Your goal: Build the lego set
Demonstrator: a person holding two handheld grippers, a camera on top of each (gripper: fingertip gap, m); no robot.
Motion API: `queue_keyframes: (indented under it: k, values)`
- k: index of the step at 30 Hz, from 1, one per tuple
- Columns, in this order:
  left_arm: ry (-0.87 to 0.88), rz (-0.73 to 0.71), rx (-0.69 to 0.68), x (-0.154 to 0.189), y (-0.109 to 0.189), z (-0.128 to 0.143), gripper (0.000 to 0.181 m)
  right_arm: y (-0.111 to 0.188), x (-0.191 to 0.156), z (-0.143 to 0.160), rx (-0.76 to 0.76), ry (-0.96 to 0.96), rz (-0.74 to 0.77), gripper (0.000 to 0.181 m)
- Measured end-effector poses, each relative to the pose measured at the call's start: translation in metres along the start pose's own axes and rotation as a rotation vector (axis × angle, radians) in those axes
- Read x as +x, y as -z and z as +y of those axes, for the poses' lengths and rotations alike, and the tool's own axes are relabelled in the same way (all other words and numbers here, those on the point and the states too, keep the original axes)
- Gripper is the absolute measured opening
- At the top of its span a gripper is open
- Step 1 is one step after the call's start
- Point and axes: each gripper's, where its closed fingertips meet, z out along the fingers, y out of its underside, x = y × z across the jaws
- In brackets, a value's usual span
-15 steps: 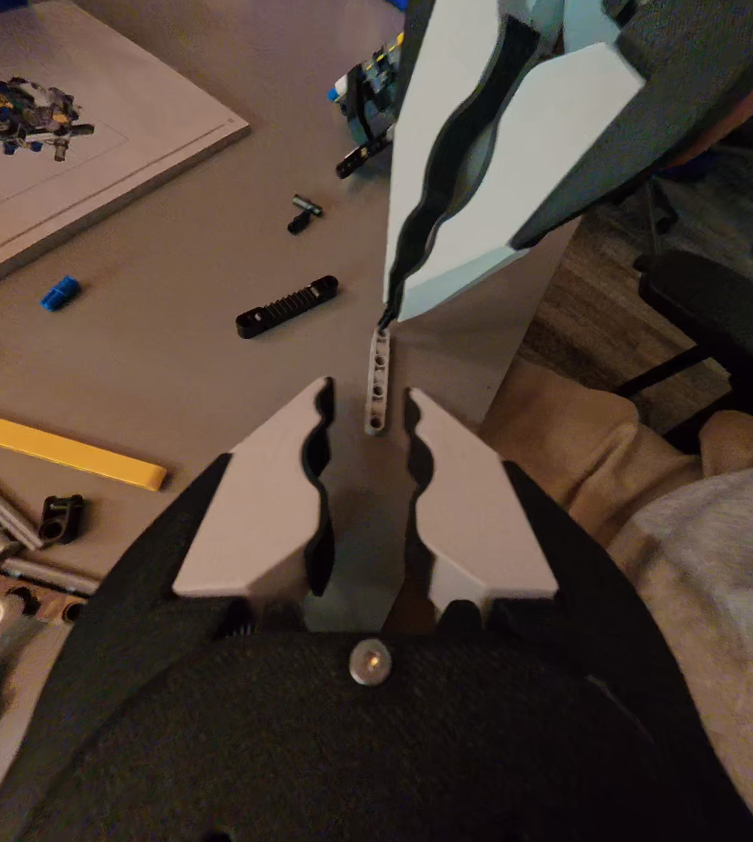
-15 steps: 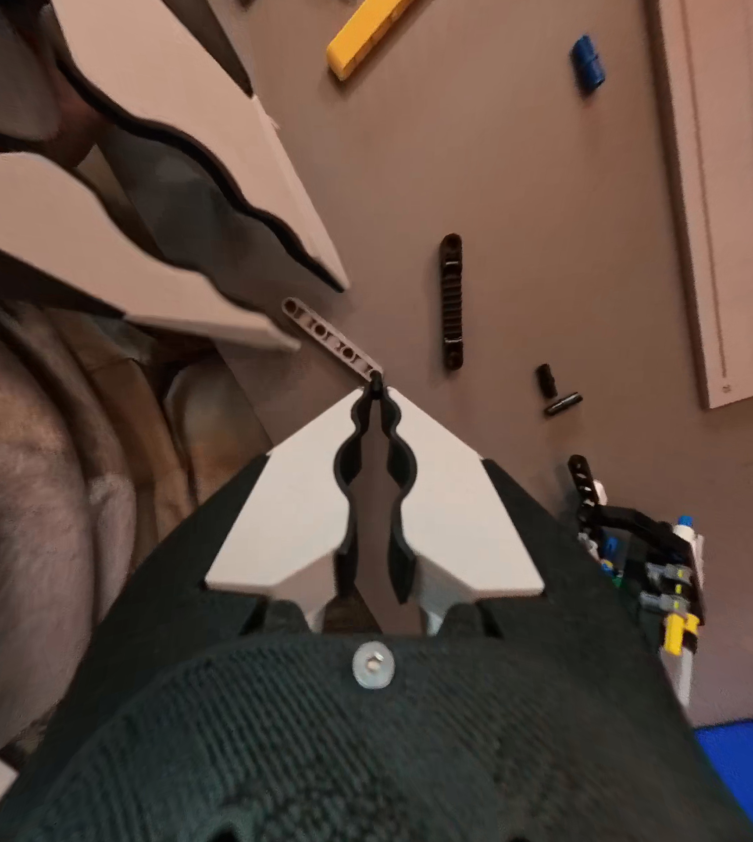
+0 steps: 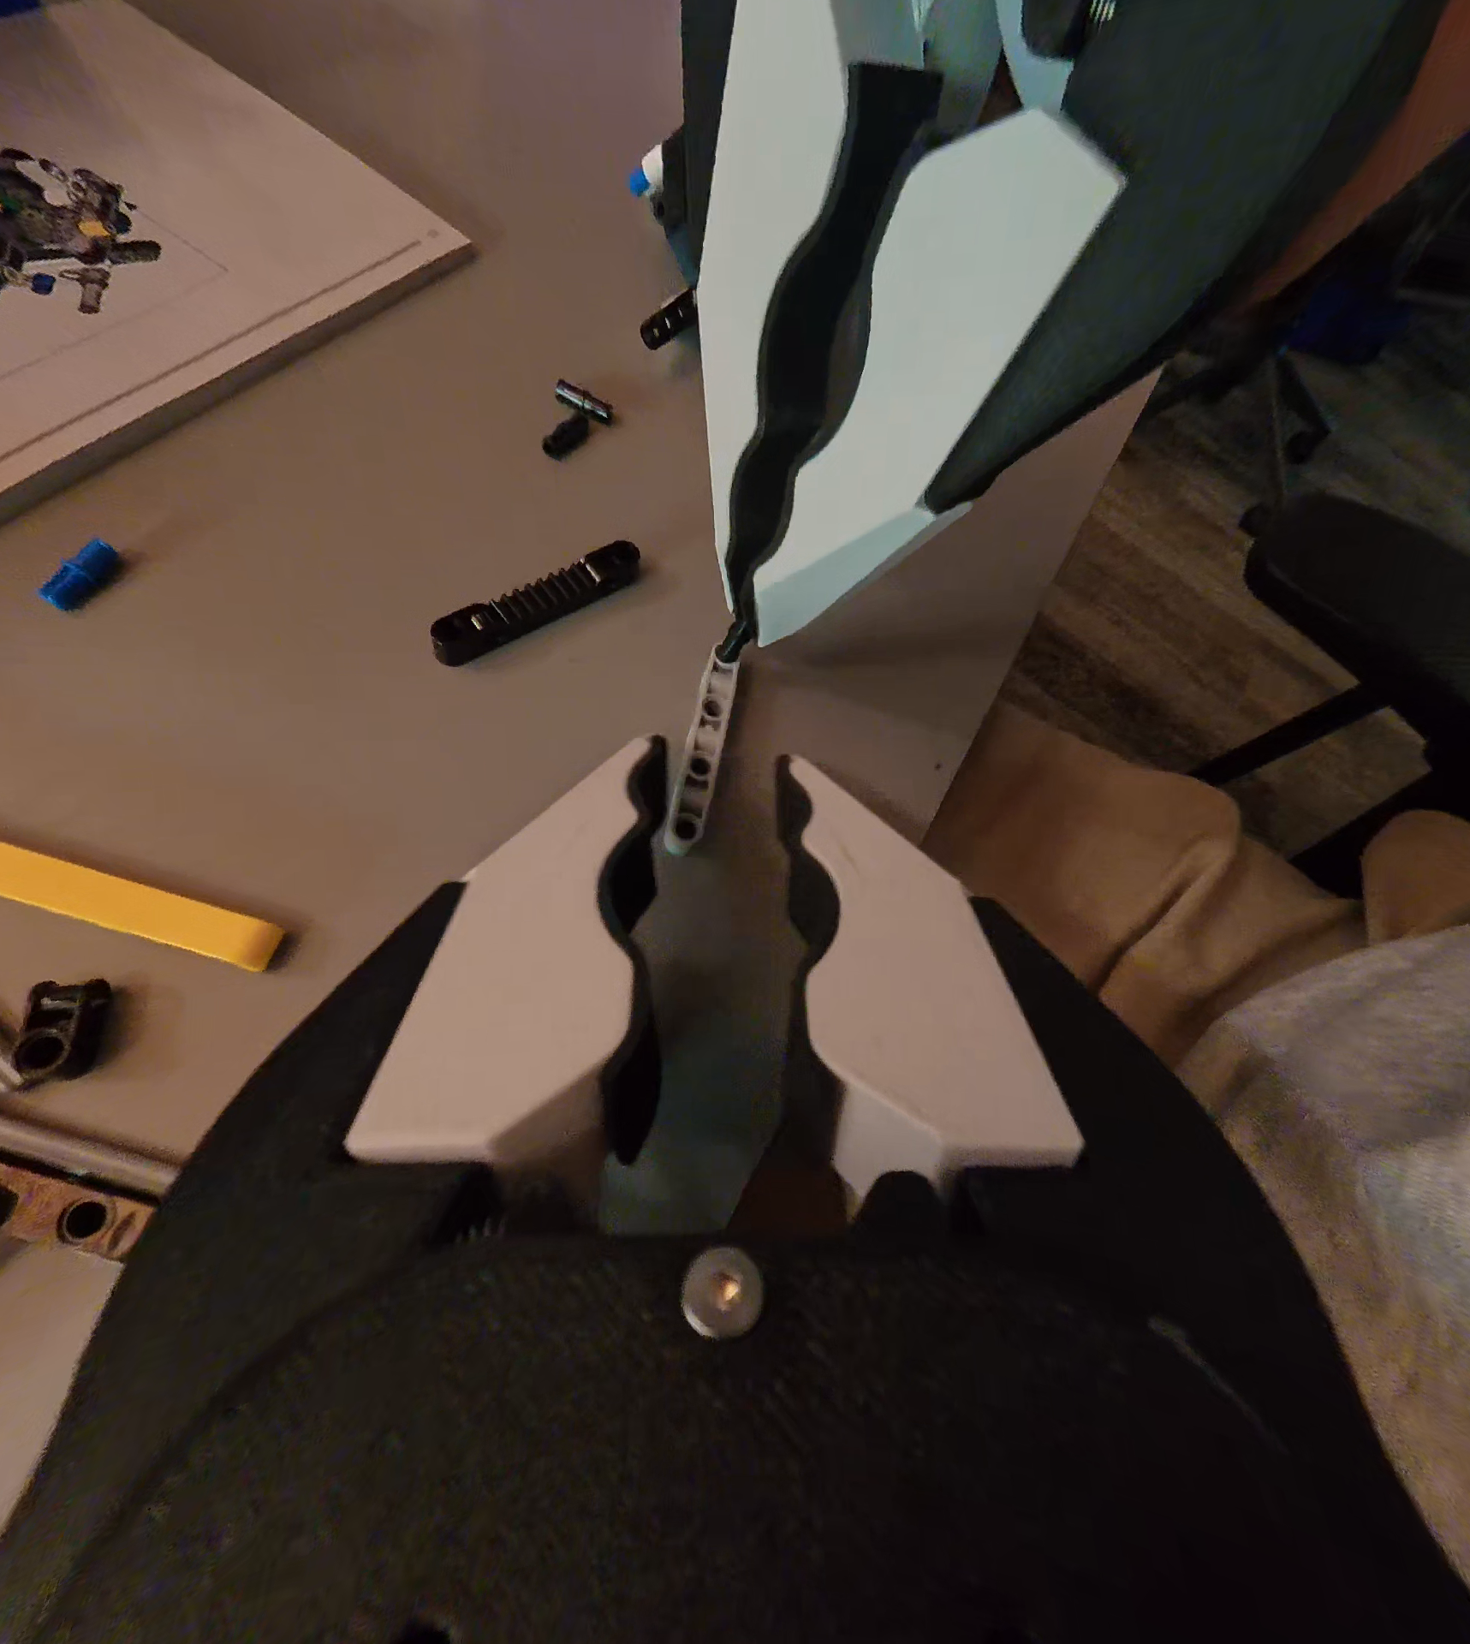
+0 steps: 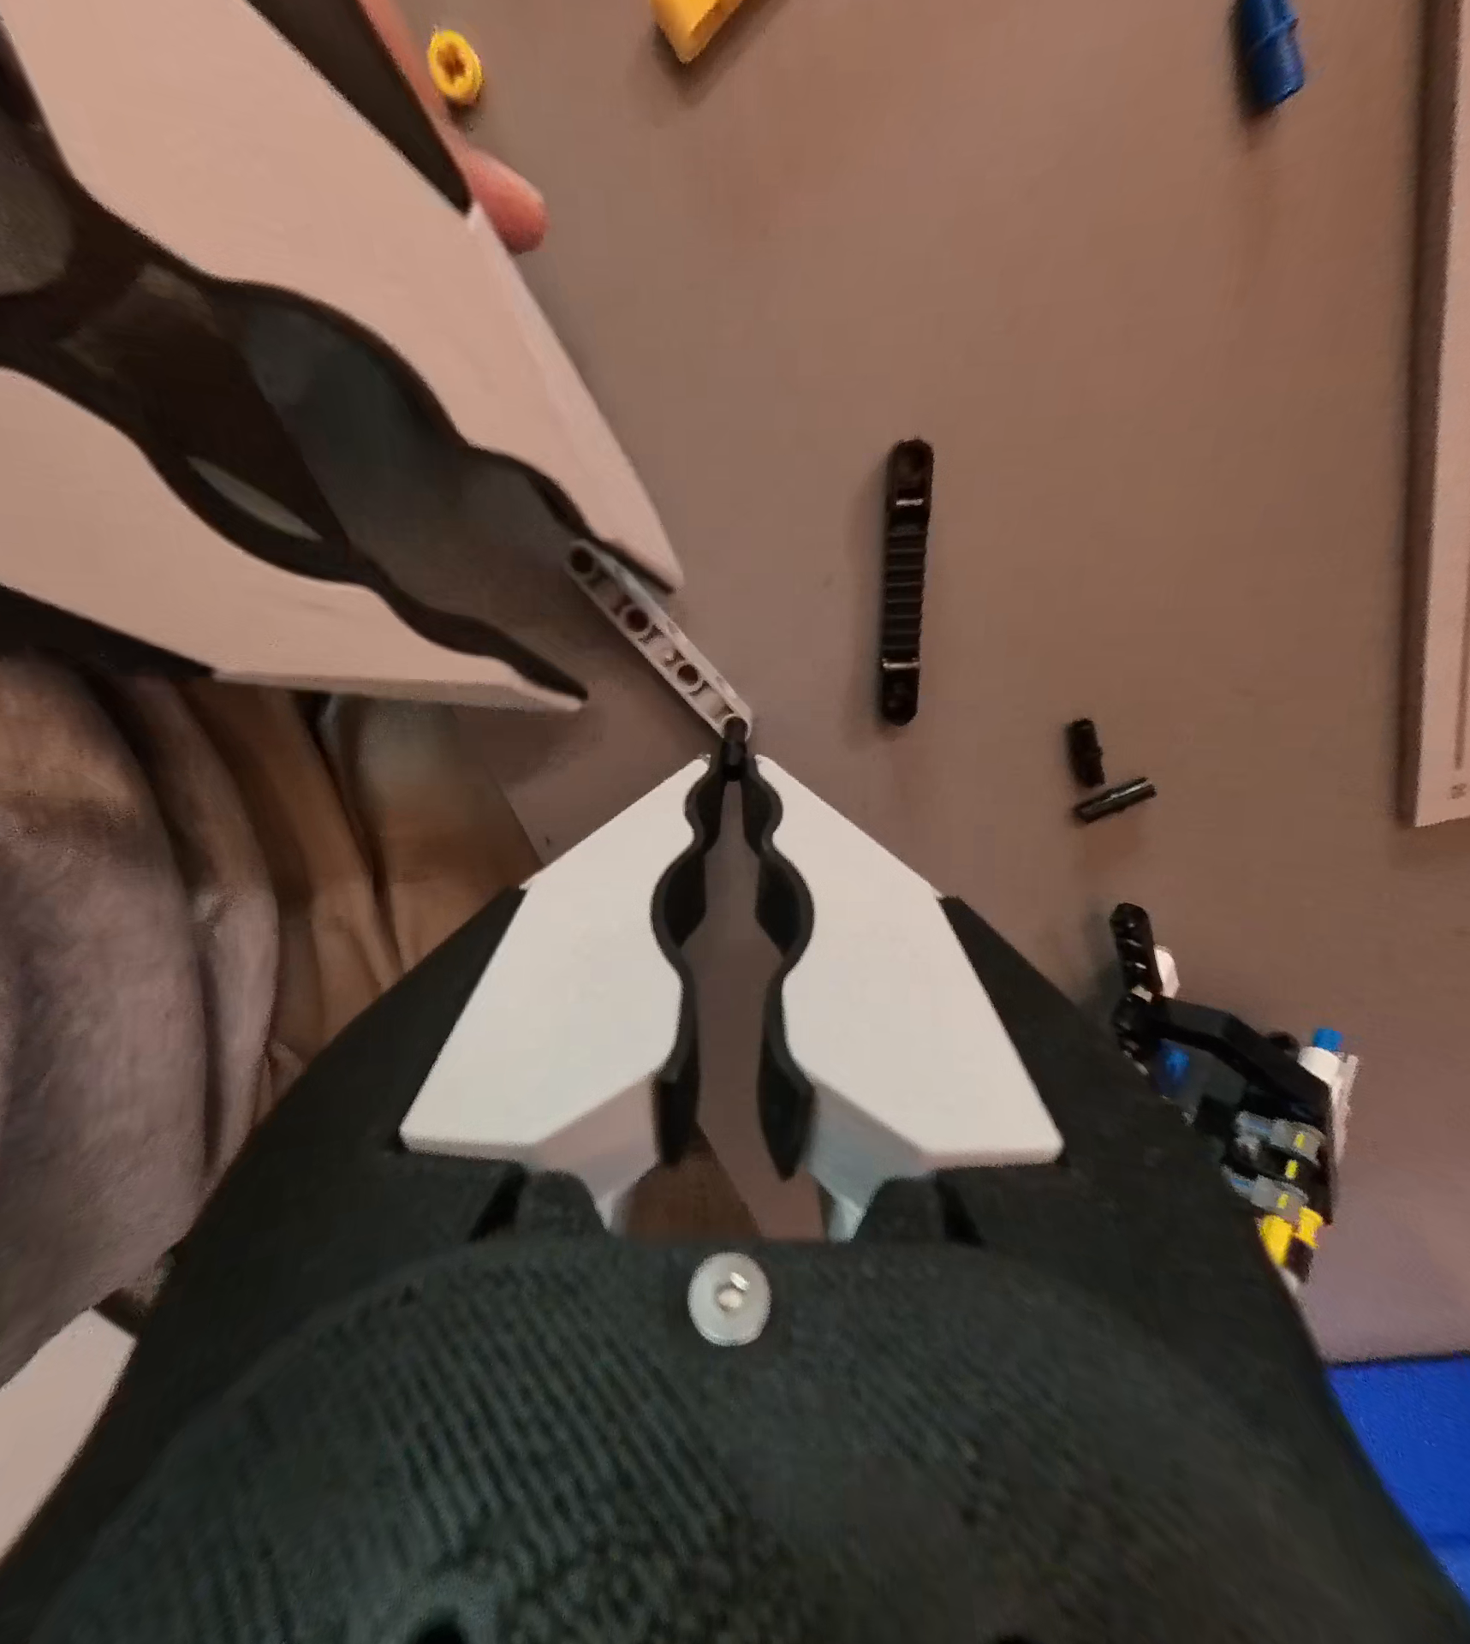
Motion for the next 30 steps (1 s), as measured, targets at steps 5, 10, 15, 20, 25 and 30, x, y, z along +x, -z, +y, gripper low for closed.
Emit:
queue_keyframes:
  k: [5, 10, 15, 20, 25, 30]
  values:
    - [0.024, -0.013, 0.001, -0.001, -0.004, -0.004, 0.029, 0.0, 0.0, 0.0, -0.065, -0.002, -0.022, 0.003]
    - [0.06, -0.003, -0.033, -0.001, -0.01, -0.002, 0.004, 0.0, 0.002, -0.001, -0.123, -0.004, -0.035, 0.003]
    - [0.022, -0.03, -0.03, -0.001, -0.01, -0.001, 0.004, 0.0, 0.001, 0.0, -0.172, -0.011, -0.053, 0.003]
    - [0.026, -0.007, -0.039, 0.001, -0.011, 0.0, 0.0, -0.001, 0.002, -0.001, -0.207, -0.036, -0.056, 0.002]
    - [0.025, -0.004, -0.037, 0.002, -0.011, 0.0, 0.0, -0.003, 0.001, 0.001, -0.235, -0.044, -0.049, 0.002]
    - [0.038, 0.037, -0.032, 0.005, -0.01, 0.0, 0.0, -0.001, 0.0, 0.002, -0.254, -0.056, -0.033, 0.002]
